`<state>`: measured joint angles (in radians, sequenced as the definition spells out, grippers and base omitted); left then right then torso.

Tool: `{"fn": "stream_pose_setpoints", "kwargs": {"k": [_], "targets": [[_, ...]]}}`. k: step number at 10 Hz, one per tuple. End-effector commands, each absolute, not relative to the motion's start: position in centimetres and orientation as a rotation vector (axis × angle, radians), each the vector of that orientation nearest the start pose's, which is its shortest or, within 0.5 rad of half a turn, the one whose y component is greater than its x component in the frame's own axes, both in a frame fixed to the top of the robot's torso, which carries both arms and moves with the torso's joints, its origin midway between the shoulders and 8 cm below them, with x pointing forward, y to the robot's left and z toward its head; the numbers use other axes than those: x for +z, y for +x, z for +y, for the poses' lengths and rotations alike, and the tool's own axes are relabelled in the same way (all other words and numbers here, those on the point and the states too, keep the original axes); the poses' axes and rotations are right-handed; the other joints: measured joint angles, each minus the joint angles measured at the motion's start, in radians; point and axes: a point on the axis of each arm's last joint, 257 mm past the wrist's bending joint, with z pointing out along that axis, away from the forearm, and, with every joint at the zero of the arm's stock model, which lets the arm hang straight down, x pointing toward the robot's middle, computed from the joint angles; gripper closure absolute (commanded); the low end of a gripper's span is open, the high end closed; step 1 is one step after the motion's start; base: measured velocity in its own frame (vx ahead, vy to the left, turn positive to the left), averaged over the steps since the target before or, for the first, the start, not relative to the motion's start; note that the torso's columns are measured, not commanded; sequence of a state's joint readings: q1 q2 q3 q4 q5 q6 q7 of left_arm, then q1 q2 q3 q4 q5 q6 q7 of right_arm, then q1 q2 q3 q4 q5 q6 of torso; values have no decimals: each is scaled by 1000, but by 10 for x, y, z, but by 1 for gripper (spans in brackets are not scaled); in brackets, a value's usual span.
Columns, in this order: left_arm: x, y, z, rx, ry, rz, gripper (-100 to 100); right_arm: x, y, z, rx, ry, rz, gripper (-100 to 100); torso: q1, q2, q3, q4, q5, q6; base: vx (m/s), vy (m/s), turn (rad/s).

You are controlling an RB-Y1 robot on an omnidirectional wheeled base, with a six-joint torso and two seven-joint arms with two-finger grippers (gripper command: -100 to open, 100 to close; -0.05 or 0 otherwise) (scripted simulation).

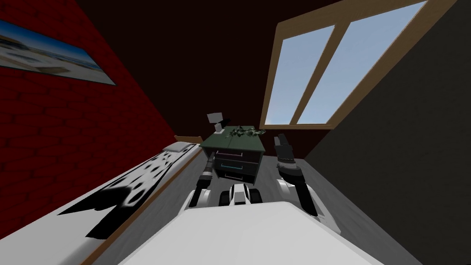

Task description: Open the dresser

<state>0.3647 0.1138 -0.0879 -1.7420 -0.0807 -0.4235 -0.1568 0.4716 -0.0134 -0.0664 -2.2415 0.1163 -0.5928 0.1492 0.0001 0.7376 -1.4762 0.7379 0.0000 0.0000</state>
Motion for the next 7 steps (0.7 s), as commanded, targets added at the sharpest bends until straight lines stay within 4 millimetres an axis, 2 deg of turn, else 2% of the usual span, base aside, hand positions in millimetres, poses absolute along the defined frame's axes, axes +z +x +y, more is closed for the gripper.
{"fn": "stream_pose_setpoints", "kwargs": {"k": [1, 7], "targets": [[-225, 433, 234, -1075, -793, 1224, -100, 33, 337, -279, 1054, 446, 664, 0, 0, 0, 0, 0, 0, 0, 35, 26, -52], [-265, 438, 222, -1064, -808, 1308, -100, 33, 337, -279, 1054, 446, 664, 0, 0, 0, 0, 0, 0, 0, 26, 28, -50]]}}
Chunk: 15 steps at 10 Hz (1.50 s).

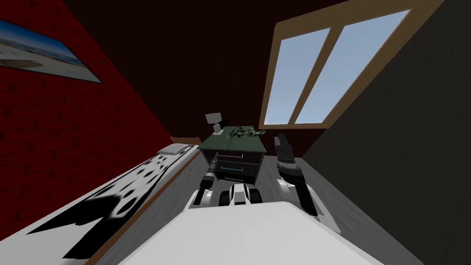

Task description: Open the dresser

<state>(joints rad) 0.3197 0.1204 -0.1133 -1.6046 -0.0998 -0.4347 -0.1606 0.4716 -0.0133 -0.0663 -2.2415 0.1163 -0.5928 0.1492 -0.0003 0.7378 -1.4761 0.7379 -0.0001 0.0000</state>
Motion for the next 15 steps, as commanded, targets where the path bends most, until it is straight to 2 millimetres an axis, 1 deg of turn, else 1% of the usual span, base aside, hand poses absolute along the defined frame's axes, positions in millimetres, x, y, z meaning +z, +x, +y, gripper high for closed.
{"fn": "stream_pose_setpoints", "kwargs": {"k": [1, 2, 3, 4, 5, 8, 9, 10, 13, 14, 15], "targets": [[-260, 438, 224, -1066, -807, 1297, -100, 33, 337, -279, 1054, 446, 664, 0, 0, 0, 0, 0, 0, 0, 13, 13, -13], [-254, 442, 224, -1064, -809, 1297, -100, 33, 337, -279, 1054, 446, 664, 0, 0, 1, 0, 0, 0, 0, 71, 5, -19], [-257, 440, 224, -1066, -806, 1296, -100, 33, 337, -279, 1054, 446, 664, 0, -1, -2, -1, 0, 0, 0, 46, 4, -6], [-256, 440, 224, -1065, -808, 1297, 100, 33, 337, -279, 1054, 446, 664, 0, 0, 0, 0, 0, 0, 0, 7, 1, 2], [-254, 436, 223, -1069, -804, 1297, 100, 33, 337, -279, 1054, 446, 664, 0, 0, 2, 1, 0, 0, 0, -92, 13, 16], [-251, 432, 222, -1074, -800, 1298, 100, 33, 337, -279, 1054, 445, 664, 0, 4, 6, 4, 0, 1, -2, -205, 37, 19], [-251, 433, 221, -1077, -800, 1297, 100, 33, 337, -279, 1054, 446, 664, 0, 3, 2, 2, 1, 0, -2, -101, 11, -1], [-254, 427, 221, -1077, -804, 1308, 100, 33, 337, -279, 1054, 446, 664, 0, 0, -5, -3, 1, -1, -1, -144, 20, 32], [-254, 421, 220, -1079, -801, 1312, 100, 33, 337, -279, 1054, 446, 664, 0, 0, 1, 1, -1, 0, 0, -191, 22, 28], [-251, 423, 220, -1081, -800, 1305, 100, 33, 337, -279, 1054, 446, 664, 0, 0, 1, 1, -1, 0, 1, -100, 14, 6], [-254, 418, 220, -1081, -801, 1312, 100, 33, 337, -279, 1054, 446, 664, 0, -2, -5, -2, 0, -1, 1, -126, 27, 26]]}}
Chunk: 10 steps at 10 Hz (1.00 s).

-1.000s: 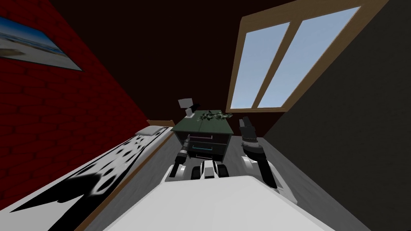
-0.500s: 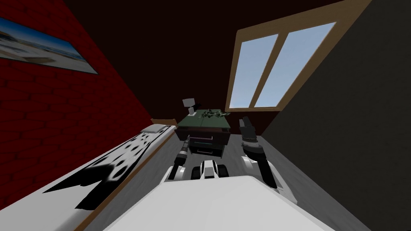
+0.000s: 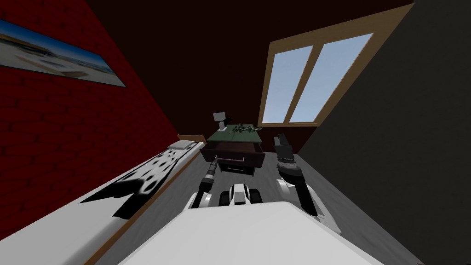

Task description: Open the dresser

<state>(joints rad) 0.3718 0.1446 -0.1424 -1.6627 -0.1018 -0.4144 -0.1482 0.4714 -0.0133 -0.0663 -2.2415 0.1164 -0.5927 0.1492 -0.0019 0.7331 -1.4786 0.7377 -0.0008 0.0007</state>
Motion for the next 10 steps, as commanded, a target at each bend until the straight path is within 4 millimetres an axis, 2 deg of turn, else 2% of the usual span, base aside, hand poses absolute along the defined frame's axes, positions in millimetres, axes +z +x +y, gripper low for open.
{"fn": "stream_pose_setpoints", "kwargs": {"k": [1, 3, 4, 10], "targets": [[-254, 416, 219, -1083, -799, 1314, 100, 33, 337, -279, 1054, 446, 664, 0, 1, 3, 1, -1, 0, -1, -170, 38, 24], [-254, 411, 218, -1087, -796, 1317, 100, 33, 337, -279, 1054, 446, 664, 0, 3, 7, 4, 0, 2, -1, -207, 48, 21], [-242, 413, 219, -1087, -797, 1314, -100, 33, 337, -279, 1054, 445, 664, 0, 4, 7, 4, 0, 1, -1, -101, 25, -9], [-213, 412, 222, -1085, -795, 1310, -100, 33, 337, -279, 1054, 446, 664, 0, 2, 7, 4, 1, 1, -1, 22, -8, -3]]}}
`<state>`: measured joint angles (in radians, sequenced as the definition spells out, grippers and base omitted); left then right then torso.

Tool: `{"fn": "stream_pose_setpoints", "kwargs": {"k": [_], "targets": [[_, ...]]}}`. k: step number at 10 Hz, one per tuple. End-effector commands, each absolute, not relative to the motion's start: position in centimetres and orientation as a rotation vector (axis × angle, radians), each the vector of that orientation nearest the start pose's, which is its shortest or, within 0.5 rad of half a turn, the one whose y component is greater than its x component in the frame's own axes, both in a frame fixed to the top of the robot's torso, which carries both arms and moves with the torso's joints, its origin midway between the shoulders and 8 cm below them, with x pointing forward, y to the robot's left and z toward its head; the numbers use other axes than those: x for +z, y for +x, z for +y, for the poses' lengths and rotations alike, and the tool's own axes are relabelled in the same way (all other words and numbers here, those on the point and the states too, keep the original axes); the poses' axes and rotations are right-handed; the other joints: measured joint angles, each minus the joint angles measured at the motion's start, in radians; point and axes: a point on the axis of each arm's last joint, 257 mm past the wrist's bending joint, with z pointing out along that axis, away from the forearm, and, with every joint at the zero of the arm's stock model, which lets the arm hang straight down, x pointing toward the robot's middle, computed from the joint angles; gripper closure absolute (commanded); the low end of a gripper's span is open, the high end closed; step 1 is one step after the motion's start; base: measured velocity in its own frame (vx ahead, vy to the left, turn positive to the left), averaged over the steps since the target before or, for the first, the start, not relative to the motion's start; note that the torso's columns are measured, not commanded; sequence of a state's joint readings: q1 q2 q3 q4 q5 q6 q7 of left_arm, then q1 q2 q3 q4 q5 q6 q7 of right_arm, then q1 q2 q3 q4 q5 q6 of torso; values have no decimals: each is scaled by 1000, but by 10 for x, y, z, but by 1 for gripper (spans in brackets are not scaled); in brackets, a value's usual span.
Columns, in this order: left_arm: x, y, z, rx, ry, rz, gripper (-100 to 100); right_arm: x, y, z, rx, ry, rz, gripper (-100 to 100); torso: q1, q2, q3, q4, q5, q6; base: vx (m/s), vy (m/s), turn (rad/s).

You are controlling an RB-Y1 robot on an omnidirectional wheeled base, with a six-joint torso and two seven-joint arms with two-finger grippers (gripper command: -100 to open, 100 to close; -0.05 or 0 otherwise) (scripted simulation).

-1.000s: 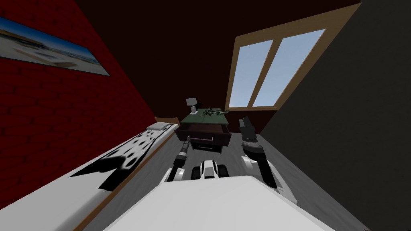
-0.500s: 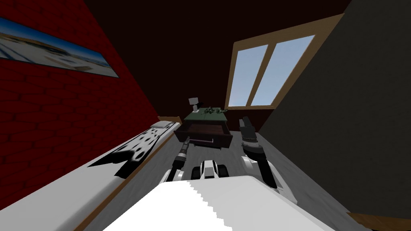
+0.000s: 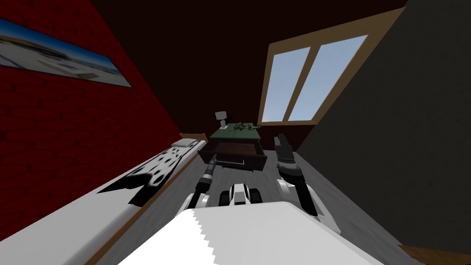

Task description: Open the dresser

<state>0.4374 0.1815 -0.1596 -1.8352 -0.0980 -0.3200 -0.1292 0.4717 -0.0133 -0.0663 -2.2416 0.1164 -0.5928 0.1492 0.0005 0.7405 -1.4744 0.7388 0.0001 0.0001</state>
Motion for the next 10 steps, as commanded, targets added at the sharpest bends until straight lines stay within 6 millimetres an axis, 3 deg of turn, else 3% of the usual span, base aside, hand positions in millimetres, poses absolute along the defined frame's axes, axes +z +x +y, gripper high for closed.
{"fn": "stream_pose_setpoints", "kwargs": {"k": [1, 3, 4, 5, 10], "targets": [[-207, 411, 222, -1085, -795, 1310, -100, 33, 337, -279, 1054, 446, 664, 0, 0, 0, 0, 0, 0, 0, 0, 0, 0], [-196, 409, 222, -1085, -795, 1310, -100, 33, 337, -279, 1054, 446, 664, 0, -2, 1, 0, 3, -2, 0, -5, -5, -6], [-206, 409, 222, -1077, -808, 1325, -100, 33, 337, -279, 1054, 446, 664, 0, -3, 3, 1, 5, -4, -1, 0, 0, 0], [-207, 409, 222, -1075, -813, 1330, 0, 33, 337, -279, 1054, 446, 664, 0, -3, 3, 1, 4, -3, 0, 0, 0, 0], [-213, 408, 224, -1067, -822, 1340, 0, 33, 337, -279, 1054, 446, 664, 0, -1, -2, -1, 0, 0, 0, 0, 0, 0]]}}
